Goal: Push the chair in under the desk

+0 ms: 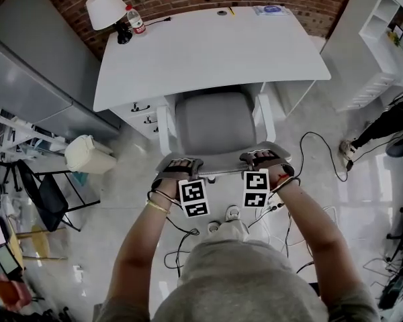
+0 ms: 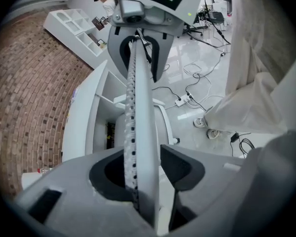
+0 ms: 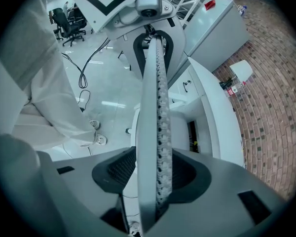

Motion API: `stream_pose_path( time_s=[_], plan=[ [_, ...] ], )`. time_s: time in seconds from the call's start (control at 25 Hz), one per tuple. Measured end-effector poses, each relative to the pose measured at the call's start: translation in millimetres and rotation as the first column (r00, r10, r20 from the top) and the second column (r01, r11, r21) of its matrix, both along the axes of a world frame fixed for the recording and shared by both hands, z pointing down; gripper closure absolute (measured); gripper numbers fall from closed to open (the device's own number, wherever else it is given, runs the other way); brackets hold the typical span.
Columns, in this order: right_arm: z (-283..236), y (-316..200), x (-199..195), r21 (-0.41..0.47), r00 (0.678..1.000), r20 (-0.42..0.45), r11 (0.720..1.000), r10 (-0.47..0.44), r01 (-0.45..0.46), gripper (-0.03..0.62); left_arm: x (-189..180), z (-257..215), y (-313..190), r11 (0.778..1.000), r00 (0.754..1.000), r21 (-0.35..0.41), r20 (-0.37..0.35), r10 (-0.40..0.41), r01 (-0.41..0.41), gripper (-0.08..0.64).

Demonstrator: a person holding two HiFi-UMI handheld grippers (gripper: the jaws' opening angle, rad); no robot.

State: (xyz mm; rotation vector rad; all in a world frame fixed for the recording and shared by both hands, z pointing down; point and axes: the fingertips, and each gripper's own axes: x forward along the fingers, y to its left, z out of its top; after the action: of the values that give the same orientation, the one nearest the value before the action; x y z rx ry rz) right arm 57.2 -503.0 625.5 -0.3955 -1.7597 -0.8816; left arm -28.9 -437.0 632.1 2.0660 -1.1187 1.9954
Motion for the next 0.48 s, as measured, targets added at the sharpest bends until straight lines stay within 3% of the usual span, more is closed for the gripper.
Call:
stream_pose_path(
  time_s=[0.12,0.48],
  plan=[
    [-4,4,-2,-0.001,0.999,0.035,1.000,0.026,-0.026,0.408,-1,-7,1,0.998,0.998,0.039,-0.044,-0.038,0.039,0.365],
    [-36,10,8,0.070,0.987,0.144,0.994,0.074,-0.085,0.387,3,-32,10,0.990,1.000,0.140,0.000,-0.005,0.005,0.325]
  ],
)
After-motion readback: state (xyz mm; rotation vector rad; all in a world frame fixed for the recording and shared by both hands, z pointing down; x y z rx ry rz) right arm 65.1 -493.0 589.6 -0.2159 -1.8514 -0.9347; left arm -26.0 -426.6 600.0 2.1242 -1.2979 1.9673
